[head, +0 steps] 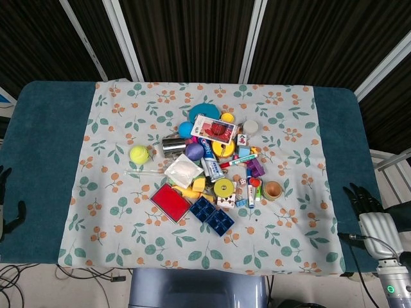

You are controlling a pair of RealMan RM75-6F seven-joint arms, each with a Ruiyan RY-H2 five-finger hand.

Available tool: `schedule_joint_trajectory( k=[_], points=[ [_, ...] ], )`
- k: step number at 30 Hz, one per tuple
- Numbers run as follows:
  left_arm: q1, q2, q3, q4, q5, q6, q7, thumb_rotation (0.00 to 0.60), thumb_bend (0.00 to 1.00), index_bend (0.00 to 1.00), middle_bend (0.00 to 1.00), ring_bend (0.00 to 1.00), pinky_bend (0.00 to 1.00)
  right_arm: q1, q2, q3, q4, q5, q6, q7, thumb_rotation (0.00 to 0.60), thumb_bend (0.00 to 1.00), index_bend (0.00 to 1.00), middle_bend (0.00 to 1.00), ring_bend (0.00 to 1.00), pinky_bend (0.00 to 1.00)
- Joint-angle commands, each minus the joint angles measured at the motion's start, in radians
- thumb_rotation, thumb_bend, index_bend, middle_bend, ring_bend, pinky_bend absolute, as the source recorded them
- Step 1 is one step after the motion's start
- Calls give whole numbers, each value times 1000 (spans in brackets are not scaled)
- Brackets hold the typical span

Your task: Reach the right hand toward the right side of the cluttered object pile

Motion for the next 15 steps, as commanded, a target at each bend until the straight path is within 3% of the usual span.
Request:
schedule_joint_trajectory(
  k=[1, 8, 15],
  points=[
    [-1, 0, 4, -2, 0, -5, 0, 600, 509, 31, 0, 0, 9, 77, 61, 6, -52, 6, -122, 20, 600, 151, 31, 68, 41, 189],
    [2, 8, 0, -7, -13, -10, -14, 600, 509, 31, 0, 0, 9, 269, 146, 66, -178, 130, -445, -4, 600, 148, 45, 91, 44, 189],
    [4, 13, -3, -8, -24, -14, -24, 600, 509, 31, 0, 0, 9, 414, 77, 127, -186, 323, -609, -145, 600, 147, 76, 122, 59, 189]
  ],
)
